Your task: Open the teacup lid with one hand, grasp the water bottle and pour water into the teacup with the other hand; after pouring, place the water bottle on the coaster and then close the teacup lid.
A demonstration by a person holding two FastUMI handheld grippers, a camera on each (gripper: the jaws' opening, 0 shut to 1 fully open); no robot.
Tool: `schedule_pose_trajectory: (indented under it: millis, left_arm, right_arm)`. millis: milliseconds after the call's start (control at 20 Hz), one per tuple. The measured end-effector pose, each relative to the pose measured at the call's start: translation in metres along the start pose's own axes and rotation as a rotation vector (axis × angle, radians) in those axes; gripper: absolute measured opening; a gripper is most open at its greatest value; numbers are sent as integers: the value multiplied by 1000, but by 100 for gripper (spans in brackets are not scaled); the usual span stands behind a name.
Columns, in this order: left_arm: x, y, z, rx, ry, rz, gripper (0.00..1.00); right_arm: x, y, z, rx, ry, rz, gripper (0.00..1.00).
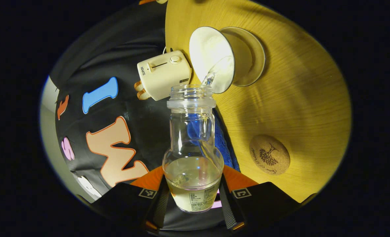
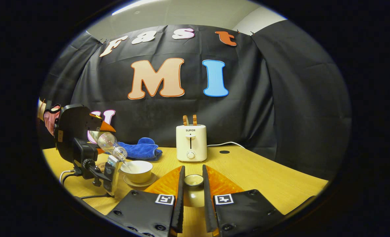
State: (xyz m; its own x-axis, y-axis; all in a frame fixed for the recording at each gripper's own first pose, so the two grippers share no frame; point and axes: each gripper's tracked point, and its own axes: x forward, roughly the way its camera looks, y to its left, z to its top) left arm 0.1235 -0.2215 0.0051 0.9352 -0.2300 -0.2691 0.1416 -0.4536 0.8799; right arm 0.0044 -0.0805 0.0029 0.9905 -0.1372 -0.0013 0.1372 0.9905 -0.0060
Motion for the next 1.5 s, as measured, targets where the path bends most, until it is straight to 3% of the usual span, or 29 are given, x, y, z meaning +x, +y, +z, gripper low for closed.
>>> schedule_pose_trajectory:
  millis: [650,950,1200,1500]
  left_arm:
    - [-13,26,3,161,48,78,67]
    - [-8,21,3,114,31,71,67]
    - [-5,-35,18,-196,-4,-42,67]
    - [-2,-57,33,-768,-70,-87,66]
  right_arm:
    - [0,-2,0,0,0,-10,29]
    - [0,-2,0,-1,0,-10,29]
    - [1,-1,0,0,1,-5,29]
    - [1,-1,1,0,1,-3,29]
